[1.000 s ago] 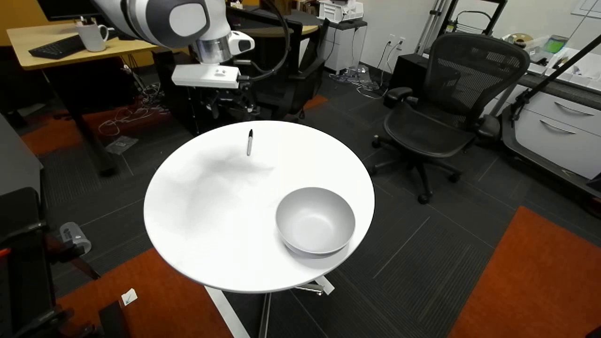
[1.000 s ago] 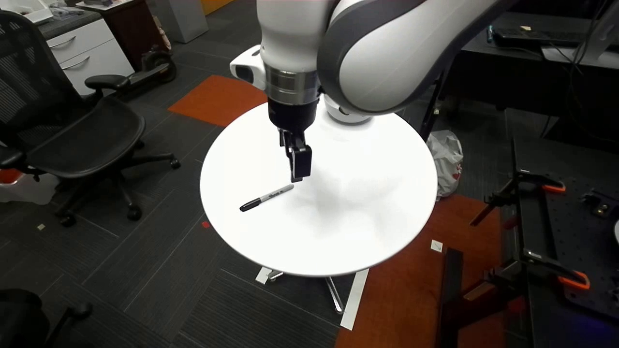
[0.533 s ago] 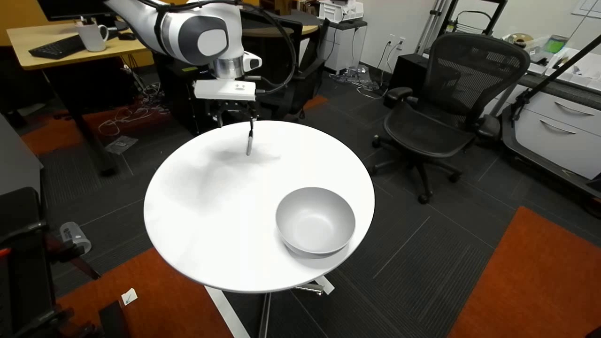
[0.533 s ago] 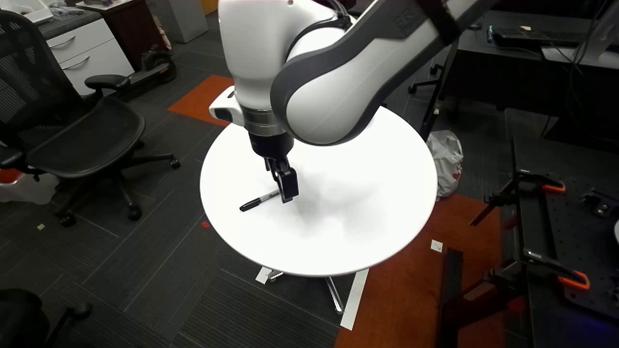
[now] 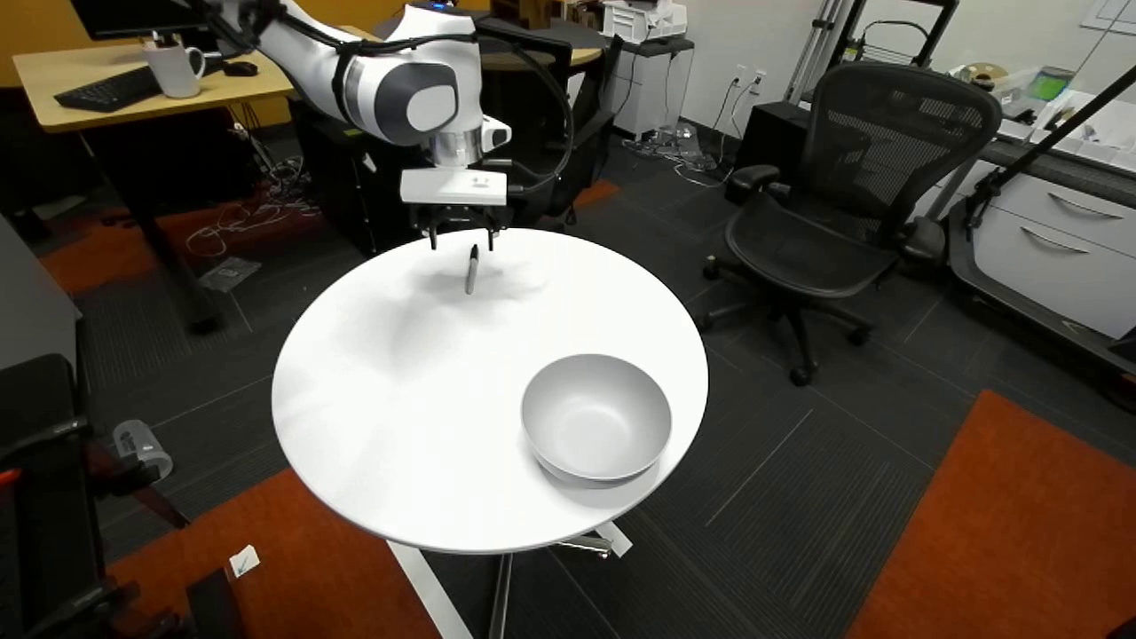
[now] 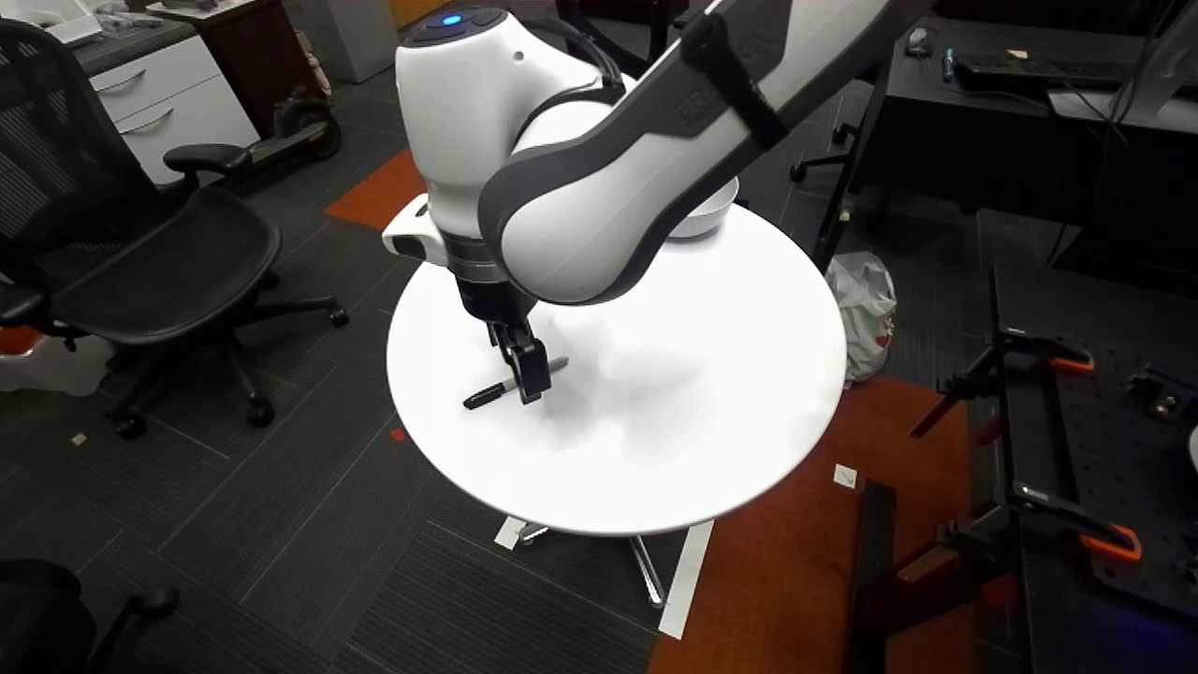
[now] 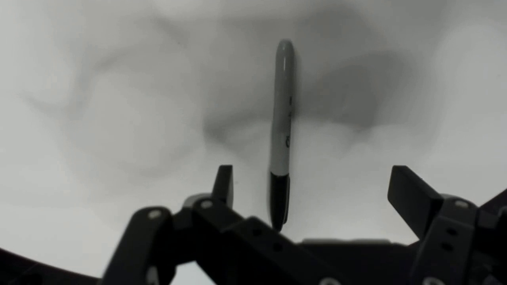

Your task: Put the pen in the bowl

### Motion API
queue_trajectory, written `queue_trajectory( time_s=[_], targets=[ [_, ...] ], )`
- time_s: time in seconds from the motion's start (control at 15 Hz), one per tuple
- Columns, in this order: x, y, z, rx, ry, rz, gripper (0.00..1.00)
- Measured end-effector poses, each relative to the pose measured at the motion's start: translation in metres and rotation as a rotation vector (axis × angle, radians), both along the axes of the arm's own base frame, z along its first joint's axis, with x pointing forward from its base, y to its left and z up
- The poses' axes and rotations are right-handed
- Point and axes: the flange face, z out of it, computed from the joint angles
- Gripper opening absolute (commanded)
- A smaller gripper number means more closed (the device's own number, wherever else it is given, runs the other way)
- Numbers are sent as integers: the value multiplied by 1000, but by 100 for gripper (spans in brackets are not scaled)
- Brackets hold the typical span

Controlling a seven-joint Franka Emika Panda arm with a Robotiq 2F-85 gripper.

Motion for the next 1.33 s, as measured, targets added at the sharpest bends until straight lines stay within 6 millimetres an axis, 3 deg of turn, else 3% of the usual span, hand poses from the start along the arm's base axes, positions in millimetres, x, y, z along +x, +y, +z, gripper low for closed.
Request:
queue_trajectory(
  time_s=[0.2, 0.27, 0.33, 0.47, 1.07, 1.33],
  targets=[
    [7, -5, -12, 15, 0, -15, 100],
    [9, -6, -15, 20, 1, -20, 95],
    [11, -8, -18, 25, 1, -25, 74],
    [15, -10, -23, 33, 0, -33, 69],
    [25, -16, -30, 45, -14, -51, 1],
    [27, -18, -27, 56, -17, -70, 4]
  ],
)
